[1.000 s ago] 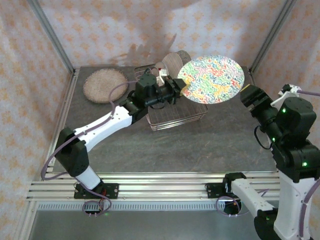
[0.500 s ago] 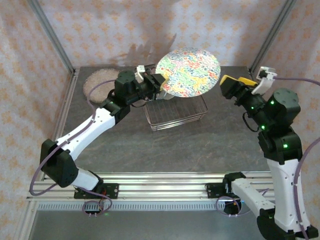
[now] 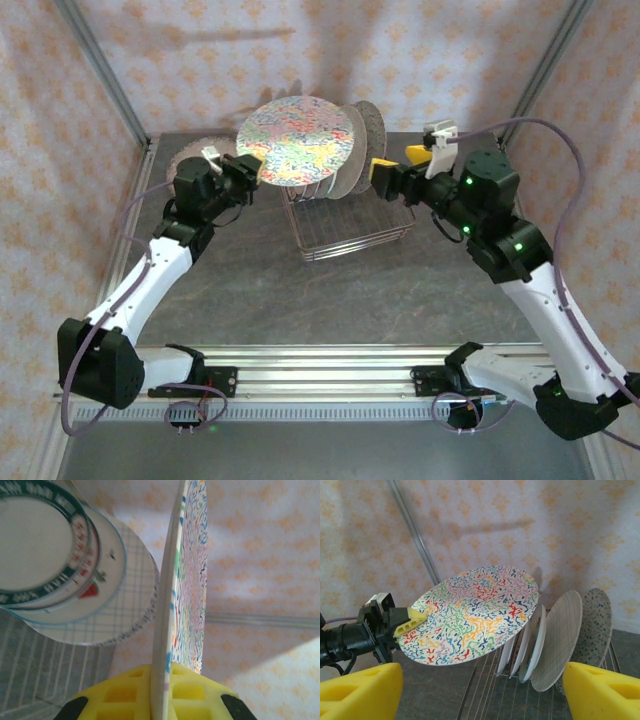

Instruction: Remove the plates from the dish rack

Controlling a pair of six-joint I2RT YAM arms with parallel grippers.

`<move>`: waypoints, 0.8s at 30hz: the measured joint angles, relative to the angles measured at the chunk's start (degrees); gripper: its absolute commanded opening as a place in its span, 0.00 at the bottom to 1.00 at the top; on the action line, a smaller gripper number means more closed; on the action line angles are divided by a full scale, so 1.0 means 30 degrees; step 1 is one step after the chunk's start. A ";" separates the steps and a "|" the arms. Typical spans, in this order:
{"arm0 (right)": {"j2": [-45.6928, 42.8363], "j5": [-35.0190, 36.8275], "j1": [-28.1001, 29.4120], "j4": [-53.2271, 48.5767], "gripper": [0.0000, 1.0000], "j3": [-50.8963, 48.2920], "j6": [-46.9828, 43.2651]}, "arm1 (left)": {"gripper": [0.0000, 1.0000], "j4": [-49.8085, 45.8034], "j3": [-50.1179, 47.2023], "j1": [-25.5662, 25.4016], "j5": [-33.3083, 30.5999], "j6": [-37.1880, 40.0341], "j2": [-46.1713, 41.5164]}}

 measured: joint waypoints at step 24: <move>0.2652 0.1552 0.3490 0.5646 0.86 -0.0138 -0.1574 | 0.00 0.4131 -0.5136 0.5763 -0.4830 0.1894 0.0860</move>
